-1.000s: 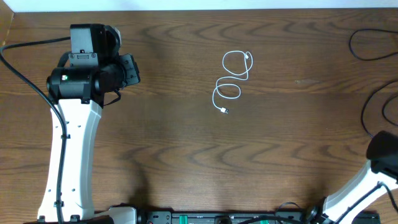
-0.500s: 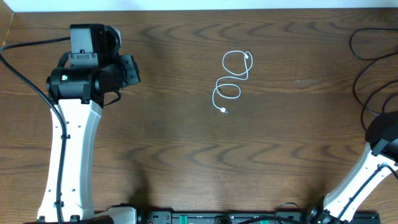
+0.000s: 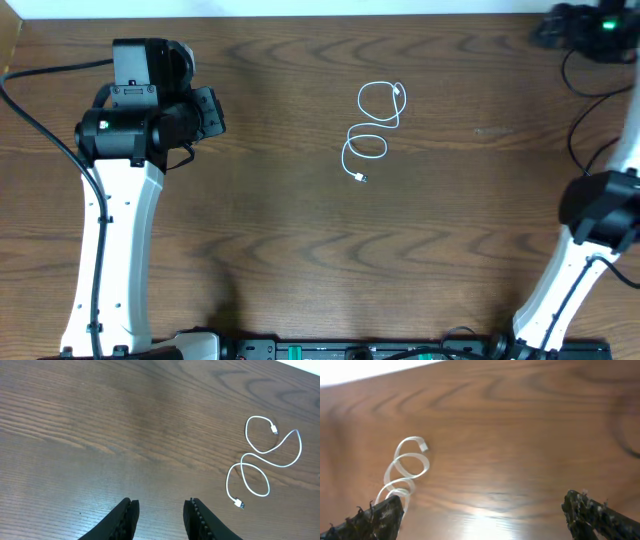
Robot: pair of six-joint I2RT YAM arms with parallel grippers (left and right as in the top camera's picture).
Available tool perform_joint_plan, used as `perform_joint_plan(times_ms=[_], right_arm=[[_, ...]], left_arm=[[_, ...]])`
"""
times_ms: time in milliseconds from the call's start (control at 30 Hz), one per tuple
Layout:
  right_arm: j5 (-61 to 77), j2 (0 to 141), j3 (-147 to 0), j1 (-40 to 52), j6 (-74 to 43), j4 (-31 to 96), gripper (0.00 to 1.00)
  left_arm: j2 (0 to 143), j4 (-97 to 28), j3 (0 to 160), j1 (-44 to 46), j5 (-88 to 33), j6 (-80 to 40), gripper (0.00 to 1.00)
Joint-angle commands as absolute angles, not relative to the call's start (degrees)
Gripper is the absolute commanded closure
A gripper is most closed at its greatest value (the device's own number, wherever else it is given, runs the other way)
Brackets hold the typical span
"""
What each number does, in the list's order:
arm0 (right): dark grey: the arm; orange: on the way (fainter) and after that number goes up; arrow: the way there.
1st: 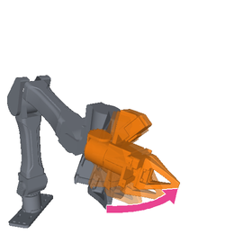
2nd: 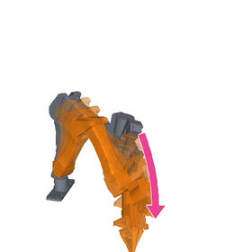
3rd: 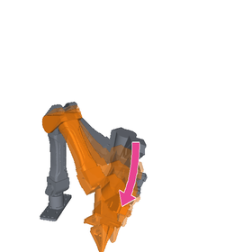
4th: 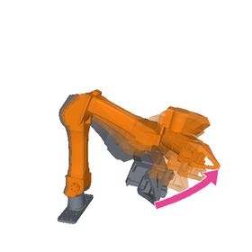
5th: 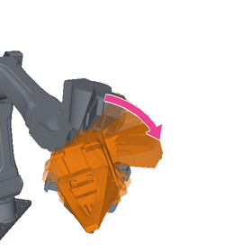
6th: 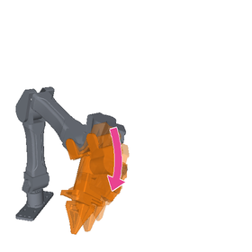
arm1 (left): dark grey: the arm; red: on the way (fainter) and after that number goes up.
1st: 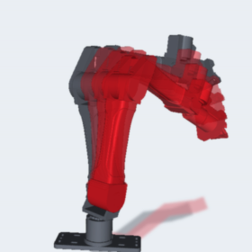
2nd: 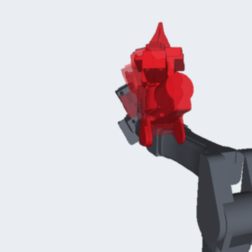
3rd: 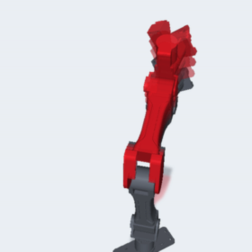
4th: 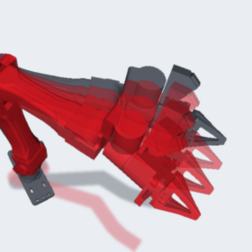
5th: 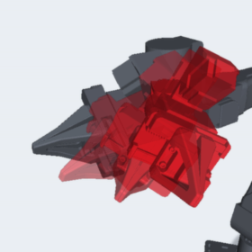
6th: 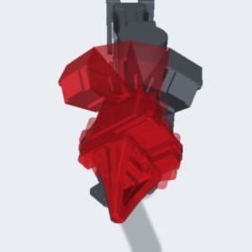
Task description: Untangle cables
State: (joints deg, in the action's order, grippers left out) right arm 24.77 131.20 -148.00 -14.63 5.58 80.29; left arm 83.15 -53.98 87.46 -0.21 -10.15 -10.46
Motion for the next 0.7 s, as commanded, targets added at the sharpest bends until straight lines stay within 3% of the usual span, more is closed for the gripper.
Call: perform_joint_plan(times_ms=[0,400,667], right_arm=[[25.8,130.6,-147.1,-8.9,8.9,80.5,0.01],[22.0,130.6,-130.2,6.3,18.9,74.0,0.01],[23.1,130.7,-121.8,11.5,20.2,65.0,0.07]], left_arm=[[83.5,-54.2,87.4,-0.2,-10.0,-10.3,0.64],[83.5,-54.2,87.4,-0.2,-10.0,-10.3,0.64],[83.5,-54.2,87.4,-0.2,-10.0,-10.3,0.64]])
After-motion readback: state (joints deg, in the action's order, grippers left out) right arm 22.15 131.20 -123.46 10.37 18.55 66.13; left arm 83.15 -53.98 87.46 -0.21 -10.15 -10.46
